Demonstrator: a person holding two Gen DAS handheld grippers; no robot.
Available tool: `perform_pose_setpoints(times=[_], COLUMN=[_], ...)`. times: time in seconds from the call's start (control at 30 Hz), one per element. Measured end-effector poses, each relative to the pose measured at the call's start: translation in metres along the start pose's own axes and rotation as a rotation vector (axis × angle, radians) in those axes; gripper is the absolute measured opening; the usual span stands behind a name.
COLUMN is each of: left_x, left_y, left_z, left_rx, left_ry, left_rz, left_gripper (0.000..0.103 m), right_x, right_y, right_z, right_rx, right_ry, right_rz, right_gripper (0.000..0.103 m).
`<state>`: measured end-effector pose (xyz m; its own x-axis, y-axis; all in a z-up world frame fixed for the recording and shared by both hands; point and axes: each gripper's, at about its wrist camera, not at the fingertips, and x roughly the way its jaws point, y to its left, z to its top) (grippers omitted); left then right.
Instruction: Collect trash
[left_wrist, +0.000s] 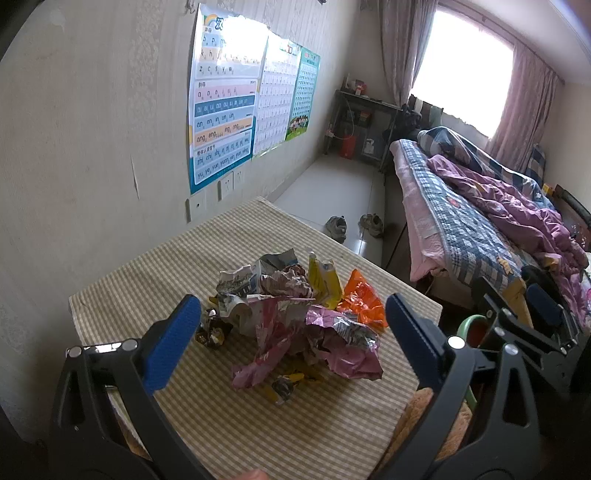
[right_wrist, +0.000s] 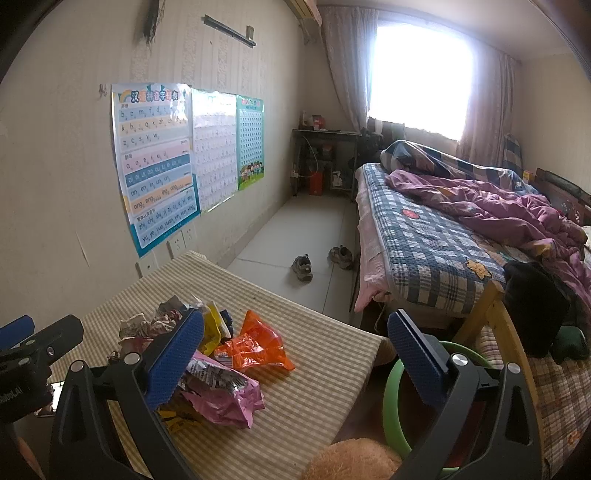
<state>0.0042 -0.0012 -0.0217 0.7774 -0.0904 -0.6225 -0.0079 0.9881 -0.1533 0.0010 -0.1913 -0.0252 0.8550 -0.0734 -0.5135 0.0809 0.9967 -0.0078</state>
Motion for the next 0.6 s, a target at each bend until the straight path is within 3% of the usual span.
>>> perform_pose_setpoints(times=[0.6], left_x=[-0.0036], left_y=[0.0097], left_z=[0.001], left_rx=[-0.068], left_ry=[-0.036], left_rz=[0.012], left_gripper=[0.098], right_x=[0.0043], right_y=[0.0004], right_z=[-0.0032], right_rx=[0.005], right_ry=[0.01], right_rz=[0.002], right_gripper=[0.096])
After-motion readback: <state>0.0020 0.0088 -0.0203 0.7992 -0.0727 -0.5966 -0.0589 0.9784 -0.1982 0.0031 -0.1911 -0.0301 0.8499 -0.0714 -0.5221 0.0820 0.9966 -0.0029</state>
